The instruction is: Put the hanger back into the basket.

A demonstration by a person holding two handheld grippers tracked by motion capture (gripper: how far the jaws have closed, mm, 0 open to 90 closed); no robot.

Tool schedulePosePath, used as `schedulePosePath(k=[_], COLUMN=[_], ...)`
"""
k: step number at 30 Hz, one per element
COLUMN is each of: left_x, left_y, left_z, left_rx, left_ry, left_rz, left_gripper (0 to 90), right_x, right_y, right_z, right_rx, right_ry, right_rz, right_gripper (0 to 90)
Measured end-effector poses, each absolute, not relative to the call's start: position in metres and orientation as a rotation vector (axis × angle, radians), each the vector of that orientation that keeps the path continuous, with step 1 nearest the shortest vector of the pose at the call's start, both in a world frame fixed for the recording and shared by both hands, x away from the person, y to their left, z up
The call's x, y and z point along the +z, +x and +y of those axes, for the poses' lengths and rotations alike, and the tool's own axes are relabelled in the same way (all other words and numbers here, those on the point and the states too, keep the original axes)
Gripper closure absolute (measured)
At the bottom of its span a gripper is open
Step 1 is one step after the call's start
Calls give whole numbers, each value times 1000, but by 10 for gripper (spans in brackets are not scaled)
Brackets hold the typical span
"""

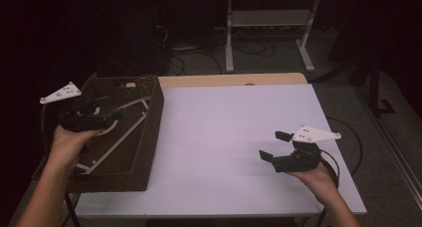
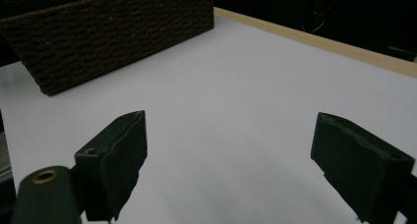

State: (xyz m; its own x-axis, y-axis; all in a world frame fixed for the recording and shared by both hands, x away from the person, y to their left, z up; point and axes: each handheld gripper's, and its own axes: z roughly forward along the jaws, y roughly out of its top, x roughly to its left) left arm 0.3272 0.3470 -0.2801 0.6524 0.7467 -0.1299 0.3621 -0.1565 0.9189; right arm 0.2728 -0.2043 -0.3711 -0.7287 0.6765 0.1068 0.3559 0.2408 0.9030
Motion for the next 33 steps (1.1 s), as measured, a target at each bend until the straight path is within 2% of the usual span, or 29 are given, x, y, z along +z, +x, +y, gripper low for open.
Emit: schedulePosePath(k=[12, 26, 33], left_x=[-292, -311, -326], left_y=[312, 307, 306], left_z=[297, 267, 259], left_rx=[363, 337, 333], left_ry=[1747, 1726, 1719], left_rz=[773, 709, 703], left_gripper=[106, 101, 56], right_x=[-348, -327, -323], right_y=[286, 295, 293], right_z=[-202, -203, -207], right_rx=[1552, 1645, 1664], right_ry=[940, 937, 944], right_rz=[2140, 2058, 2020], right_gripper=[112, 54, 24])
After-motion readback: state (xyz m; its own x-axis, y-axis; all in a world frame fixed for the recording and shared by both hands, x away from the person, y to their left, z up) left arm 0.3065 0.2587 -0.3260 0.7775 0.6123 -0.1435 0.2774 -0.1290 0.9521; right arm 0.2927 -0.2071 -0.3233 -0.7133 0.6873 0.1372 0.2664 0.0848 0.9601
